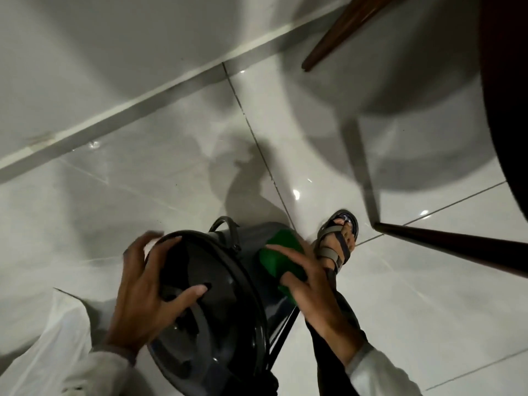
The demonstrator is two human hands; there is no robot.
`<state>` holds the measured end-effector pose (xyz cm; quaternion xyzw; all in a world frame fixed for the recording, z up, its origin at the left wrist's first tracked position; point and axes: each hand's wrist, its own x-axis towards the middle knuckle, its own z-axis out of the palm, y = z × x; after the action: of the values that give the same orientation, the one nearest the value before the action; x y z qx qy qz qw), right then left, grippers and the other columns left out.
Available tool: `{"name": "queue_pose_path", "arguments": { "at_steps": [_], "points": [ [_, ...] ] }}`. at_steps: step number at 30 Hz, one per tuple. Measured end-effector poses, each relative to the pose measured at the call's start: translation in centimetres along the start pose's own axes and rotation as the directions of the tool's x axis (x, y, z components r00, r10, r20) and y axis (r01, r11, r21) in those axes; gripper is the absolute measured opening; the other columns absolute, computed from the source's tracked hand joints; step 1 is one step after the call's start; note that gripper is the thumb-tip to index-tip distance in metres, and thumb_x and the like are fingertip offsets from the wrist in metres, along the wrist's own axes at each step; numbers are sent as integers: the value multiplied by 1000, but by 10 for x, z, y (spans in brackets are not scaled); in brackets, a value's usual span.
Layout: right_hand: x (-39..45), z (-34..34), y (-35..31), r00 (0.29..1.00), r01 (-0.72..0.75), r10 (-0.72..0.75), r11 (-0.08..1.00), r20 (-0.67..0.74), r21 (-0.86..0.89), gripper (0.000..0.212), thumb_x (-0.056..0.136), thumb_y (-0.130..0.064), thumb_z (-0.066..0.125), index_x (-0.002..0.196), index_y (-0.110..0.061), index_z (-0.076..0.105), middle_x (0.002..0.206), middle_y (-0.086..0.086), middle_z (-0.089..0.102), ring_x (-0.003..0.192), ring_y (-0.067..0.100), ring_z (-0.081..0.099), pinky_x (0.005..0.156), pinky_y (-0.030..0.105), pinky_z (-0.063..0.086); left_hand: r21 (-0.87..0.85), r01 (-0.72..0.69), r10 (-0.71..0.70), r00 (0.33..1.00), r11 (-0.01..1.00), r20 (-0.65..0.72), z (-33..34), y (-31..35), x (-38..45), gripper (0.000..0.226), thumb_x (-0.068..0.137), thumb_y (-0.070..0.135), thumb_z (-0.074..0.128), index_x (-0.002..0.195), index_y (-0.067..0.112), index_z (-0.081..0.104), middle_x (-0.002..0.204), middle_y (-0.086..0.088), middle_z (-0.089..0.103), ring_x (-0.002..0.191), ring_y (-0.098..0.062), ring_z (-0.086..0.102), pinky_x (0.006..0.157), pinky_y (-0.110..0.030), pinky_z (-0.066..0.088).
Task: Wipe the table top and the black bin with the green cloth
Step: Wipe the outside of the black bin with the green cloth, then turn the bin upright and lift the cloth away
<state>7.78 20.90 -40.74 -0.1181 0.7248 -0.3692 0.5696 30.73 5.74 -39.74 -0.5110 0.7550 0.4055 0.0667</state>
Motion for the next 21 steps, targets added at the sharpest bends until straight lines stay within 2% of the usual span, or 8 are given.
{"name": "queue_pose_path", "arguments": {
  "at_steps": [2, 4, 7, 10, 13, 15, 18, 21],
  "points": [
    [-28, 8, -7, 984, 87, -95, 995, 151, 56, 65, 80, 4, 58, 115, -47, 78, 163, -24, 34, 145, -17, 37, 103, 3, 48, -118, -20, 37, 990, 993, 138, -5, -2, 12, 95, 58, 78, 77, 140, 47, 41, 164, 2, 41, 145, -18, 48, 109, -47, 49],
    [-55, 11, 0, 970, 172, -177, 984, 167, 45, 63, 76, 6, 61, 114, -40, 81, 162, -24, 38, 147, -9, 40, 113, 12, 46, -150, 5, 29, 975, 989, 221, -5, -3, 18, 107, 51, 81, 80, 143, 57, 30, 150, 3, 54, 135, -23, 59, 107, -48, 53],
    [-78, 3, 29, 954, 293, -298, 924, 16, -245, 58, 60, 21, 71, 94, -24, 85, 148, -8, 59, 136, -20, 43, 110, -1, 35, -41, -57, 64, 973, 998, 221, 1, 0, 23, 93, 60, 75, 74, 143, 41, 47, 128, 6, 53, 115, -22, 60, 95, -43, 53],
    [-76, -10, 58, 993, 80, -104, 947, -63, -310, 51, 58, 27, 68, 82, -14, 85, 136, 1, 64, 131, -18, 47, 108, -2, 34, -42, 13, -7, 991, 999, 130, 2, 5, 30, 58, 70, 70, 65, 108, 26, 61, 110, 2, 51, 100, -26, 60, 85, -33, 46],
    [-52, -26, 63, 974, -189, 172, 976, -147, -107, 32, 63, 6, 63, 82, -13, 82, 119, -1, 70, 120, 24, 67, 88, 0, 46, -93, 130, -124, 990, 987, 66, 0, 10, 32, 54, 73, 72, 58, 94, 23, 54, 98, 3, 50, 97, -28, 54, 87, -43, 44],
    [-23, -40, 42, 942, -242, 255, 966, -219, 85, 39, 58, -5, 55, 82, -23, 80, 101, 14, 76, 101, 42, 70, 79, 24, 59, -90, 178, -176, 984, 980, 24, -5, 18, 33, 56, 74, 76, 55, 91, 23, 51, 95, 4, 50, 98, -27, 49, 89, -46, 42],
    [18, -55, -5, 926, -178, 251, 949, -282, 261, 42, 52, -8, 55, 81, -27, 78, 103, 26, 70, 109, 54, 64, 97, 62, 55, -106, 262, -270, 961, 959, -67, -13, 28, 36, 61, 74, 82, 51, 87, 22, 48, 90, -1, 52, 96, -30, 47, 86, -48, 41],
    [45, -51, -67, 950, -49, 176, 900, -257, 433, 38, 54, -8, 52, 78, -24, 77, 87, 11, 69, 97, 43, 66, 95, 59, 55, -164, 371, -397, 900, 914, -179, -25, 39, 52, 77, 72, 89, 44, 93, 16, 51, 97, -13, 61, 102, -40, 55, 96, -57, 47]
  ]
}}
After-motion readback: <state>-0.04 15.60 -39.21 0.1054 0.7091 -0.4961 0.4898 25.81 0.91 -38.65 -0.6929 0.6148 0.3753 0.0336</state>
